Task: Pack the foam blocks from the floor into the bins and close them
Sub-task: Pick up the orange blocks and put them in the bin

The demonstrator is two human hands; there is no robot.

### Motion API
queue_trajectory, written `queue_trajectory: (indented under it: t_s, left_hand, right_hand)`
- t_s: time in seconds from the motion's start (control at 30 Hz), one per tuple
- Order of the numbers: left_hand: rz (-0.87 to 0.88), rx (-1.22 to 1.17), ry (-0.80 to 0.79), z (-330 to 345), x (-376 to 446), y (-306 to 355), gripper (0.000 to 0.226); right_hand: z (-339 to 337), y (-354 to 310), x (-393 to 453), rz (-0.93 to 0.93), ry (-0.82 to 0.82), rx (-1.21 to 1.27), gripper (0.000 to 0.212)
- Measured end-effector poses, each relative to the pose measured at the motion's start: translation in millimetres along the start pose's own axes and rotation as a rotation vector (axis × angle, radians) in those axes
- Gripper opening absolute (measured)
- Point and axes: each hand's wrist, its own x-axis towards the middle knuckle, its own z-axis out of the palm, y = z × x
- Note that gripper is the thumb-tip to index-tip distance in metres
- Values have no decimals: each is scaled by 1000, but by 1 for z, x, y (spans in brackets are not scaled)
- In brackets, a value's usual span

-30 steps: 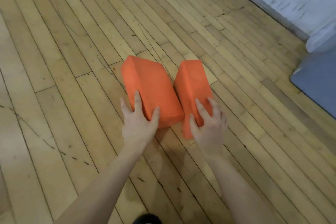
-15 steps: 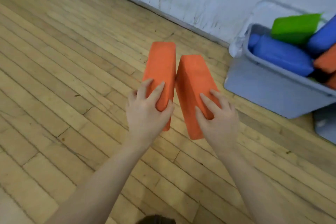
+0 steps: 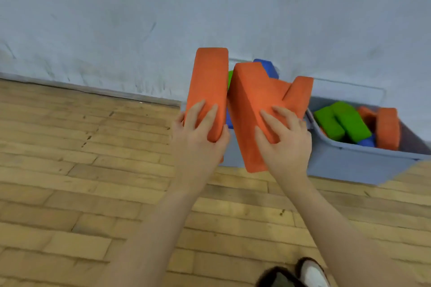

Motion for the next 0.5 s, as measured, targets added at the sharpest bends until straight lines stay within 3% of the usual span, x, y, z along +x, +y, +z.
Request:
queue_trajectory:
  t_s: [0.2, 0.5]
  left_hand:
    - [-18, -133, 17, 158, 48, 120, 36]
    - [-87, -133, -283, 333, 129, 261, 38]
  right_hand:
    - [-29, 154, 71, 92, 104, -92, 29]
    - [-66, 325, 188, 339, 3, -148, 30]
